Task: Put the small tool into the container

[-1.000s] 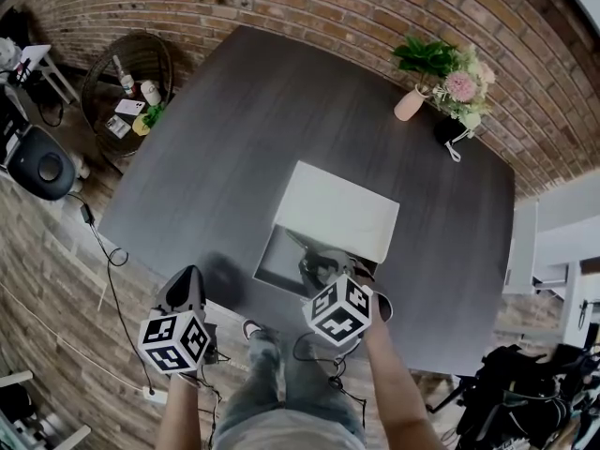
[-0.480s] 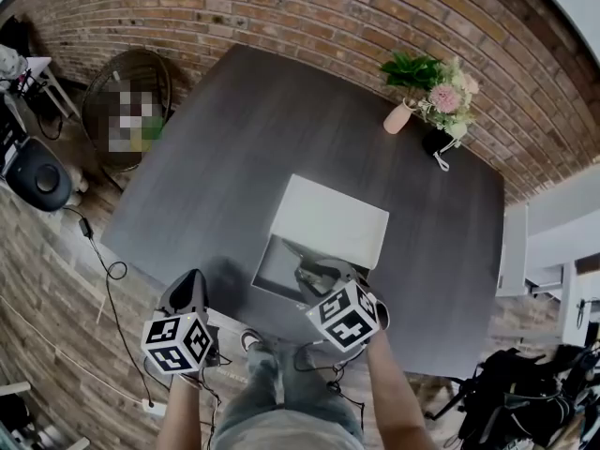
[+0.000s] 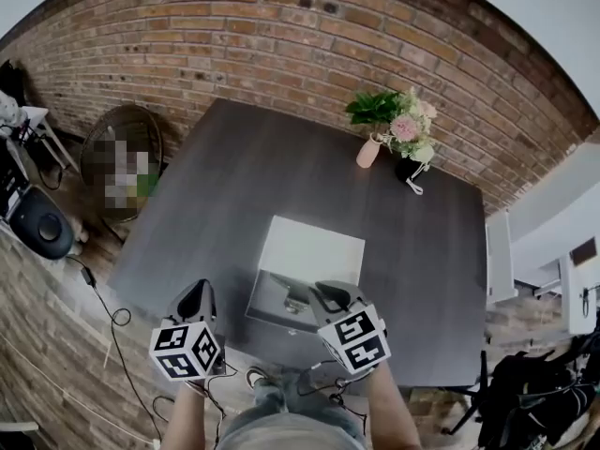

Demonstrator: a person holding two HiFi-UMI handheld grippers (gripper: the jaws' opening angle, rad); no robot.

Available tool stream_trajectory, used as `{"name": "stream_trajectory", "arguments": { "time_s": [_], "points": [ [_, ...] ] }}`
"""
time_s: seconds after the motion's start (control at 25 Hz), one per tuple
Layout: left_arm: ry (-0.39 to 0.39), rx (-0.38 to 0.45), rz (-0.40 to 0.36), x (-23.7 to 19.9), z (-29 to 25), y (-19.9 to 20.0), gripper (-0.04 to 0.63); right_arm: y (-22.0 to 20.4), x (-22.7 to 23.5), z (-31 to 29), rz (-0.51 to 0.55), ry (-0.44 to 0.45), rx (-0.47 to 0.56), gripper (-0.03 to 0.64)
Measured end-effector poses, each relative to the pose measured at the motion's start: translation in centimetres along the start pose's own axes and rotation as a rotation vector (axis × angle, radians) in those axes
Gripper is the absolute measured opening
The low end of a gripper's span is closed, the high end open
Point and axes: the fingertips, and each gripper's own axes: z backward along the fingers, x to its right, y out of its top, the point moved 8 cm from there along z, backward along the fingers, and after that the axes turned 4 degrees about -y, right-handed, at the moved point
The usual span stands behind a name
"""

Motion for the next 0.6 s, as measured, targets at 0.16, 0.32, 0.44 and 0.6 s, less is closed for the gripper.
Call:
{"name": "stream_trajectory", "arguments": {
  "time_s": [0.16,0.32,0.44,0.6],
  "points": [
    [-0.057,0.049,-0.045,2.1,-0.8,2.8,0.000,1.5,1.9,2.8,-0.052,-0.074,0.089,0.026],
    [-0.107,0.093,-0.093,4.1,-1.7,5.6,0.000,2.3,3.8,5.0,-0.118,-0.143,0.159,0.005],
    [-0.131,0.125,-0.121,5.2,-2.1,7.4,0.000,2.3,5.4,6.4,-0.175,-0.197,0.204,0.005],
    [-0.141,0.159,-0.136,6.0,-2.6,9.3,0.000,2.4,7.7,8.6,-0.236,-0.272,0.275,0.005]
  ]
}}
